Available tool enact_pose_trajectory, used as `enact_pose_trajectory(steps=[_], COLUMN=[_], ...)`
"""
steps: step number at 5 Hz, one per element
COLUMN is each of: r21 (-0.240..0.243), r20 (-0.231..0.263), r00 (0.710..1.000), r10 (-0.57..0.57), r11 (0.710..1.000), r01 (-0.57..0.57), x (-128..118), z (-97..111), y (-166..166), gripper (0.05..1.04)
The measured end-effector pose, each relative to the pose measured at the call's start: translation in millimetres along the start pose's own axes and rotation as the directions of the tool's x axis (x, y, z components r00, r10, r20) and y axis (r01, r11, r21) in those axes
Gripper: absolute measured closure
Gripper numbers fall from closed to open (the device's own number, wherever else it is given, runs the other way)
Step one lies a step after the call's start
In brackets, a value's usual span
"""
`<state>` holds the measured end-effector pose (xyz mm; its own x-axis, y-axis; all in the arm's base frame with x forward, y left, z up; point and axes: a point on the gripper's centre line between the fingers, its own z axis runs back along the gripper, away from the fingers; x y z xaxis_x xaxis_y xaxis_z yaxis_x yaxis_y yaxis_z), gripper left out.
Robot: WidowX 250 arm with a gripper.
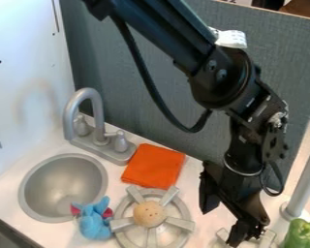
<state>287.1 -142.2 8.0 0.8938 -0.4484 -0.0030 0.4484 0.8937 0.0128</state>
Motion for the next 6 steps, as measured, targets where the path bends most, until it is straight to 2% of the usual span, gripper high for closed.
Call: enact_pose_trajectory(steps=[1, 2, 3, 4, 6], r21=[-0.004, -0.062, -0.065, -0.054, -0.008], r20=[-0.028, 0.062, 0.152, 0.207, 0.164], r00=[1.000, 0.997, 0.986, 0.976, 0.982], r10=[-0.004, -0.043, -0.065, -0.073, -0.089], r11=[1.000, 0.997, 0.995, 0.995, 0.996], r01=[0.003, 0.047, 0.076, 0.086, 0.092], x=[-2.8, 24.0, 48.9, 67.9, 91.1], z=[-9.8, -16.2, -14.3, -11.2, -20.0], y=[-1.2, -11.0, -14.4, -23.5, -33.1], gripper=[0.078, 0.078, 0.078, 0.078, 0.078])
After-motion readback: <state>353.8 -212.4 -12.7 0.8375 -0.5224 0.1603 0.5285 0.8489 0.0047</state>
